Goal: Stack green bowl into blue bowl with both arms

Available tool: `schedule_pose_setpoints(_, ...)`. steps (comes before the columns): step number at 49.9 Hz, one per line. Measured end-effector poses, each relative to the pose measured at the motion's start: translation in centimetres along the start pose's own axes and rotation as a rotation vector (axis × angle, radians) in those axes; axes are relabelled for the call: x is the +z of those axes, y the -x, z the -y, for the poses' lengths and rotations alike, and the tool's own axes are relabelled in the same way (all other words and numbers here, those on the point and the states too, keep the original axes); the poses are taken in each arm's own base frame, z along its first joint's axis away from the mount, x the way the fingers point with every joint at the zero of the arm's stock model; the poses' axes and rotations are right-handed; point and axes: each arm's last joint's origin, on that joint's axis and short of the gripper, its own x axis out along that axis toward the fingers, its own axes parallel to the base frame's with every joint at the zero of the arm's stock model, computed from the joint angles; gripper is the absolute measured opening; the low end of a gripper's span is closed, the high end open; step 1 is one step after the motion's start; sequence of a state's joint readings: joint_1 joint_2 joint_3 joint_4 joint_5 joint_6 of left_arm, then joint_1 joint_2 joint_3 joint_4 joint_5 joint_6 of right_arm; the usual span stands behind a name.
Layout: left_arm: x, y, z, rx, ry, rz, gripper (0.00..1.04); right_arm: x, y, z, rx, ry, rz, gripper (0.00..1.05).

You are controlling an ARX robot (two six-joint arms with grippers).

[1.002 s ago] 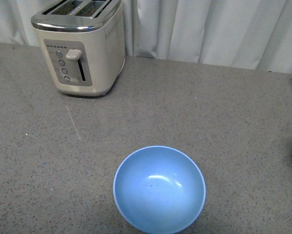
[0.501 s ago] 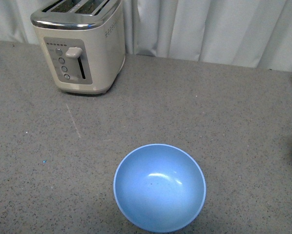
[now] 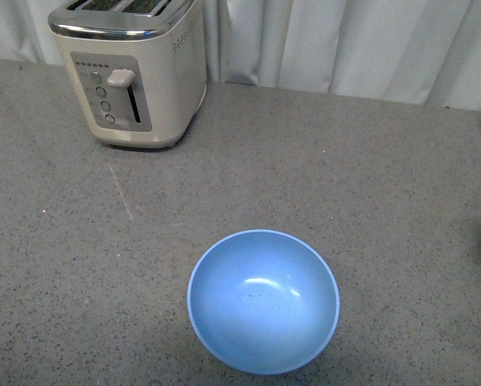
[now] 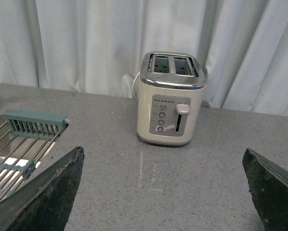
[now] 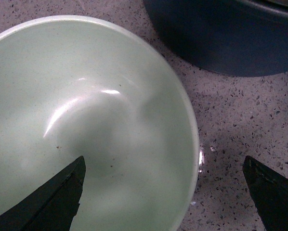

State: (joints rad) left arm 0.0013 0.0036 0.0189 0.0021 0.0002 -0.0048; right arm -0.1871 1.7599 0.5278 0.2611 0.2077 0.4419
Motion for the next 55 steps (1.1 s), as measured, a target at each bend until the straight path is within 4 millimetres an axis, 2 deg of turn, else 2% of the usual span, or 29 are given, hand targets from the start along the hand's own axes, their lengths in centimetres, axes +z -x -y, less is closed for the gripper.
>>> schedule_pose_setpoints(29, 0.0, 0.0, 0.0, 0.000, 0.000, 0.000, 0.98, -0.2, -1.9, -0.5, -0.008, 0.005, -0.015, 0.96)
schedule_pose_setpoints(31, 0.0, 0.0, 0.0, 0.000, 0.000, 0.000, 0.98, -0.2, -1.9, -0.5, -0.012, 0.005, -0.007, 0.93)
schedule_pose_setpoints(42, 0.0, 0.0, 0.0, 0.000, 0.000, 0.000, 0.98, 0.0, -1.9, -0.5, -0.007, -0.007, 0.010, 0.51)
schedule_pose_setpoints(45, 0.0, 0.0, 0.0, 0.000, 0.000, 0.000, 0.98, 0.2, -1.4, -0.6, 0.017, -0.013, 0.012, 0.38)
schedule_pose_setpoints(49, 0.0, 0.0, 0.0, 0.000, 0.000, 0.000, 0.98, 0.4, -0.7, -0.8, 0.042, -0.017, 0.016, 0.28)
schedule_pose_setpoints(55, 0.0, 0.0, 0.0, 0.000, 0.000, 0.000, 0.98, 1.6, 1.2, -1.2, 0.115, -0.036, 0.052, 0.07)
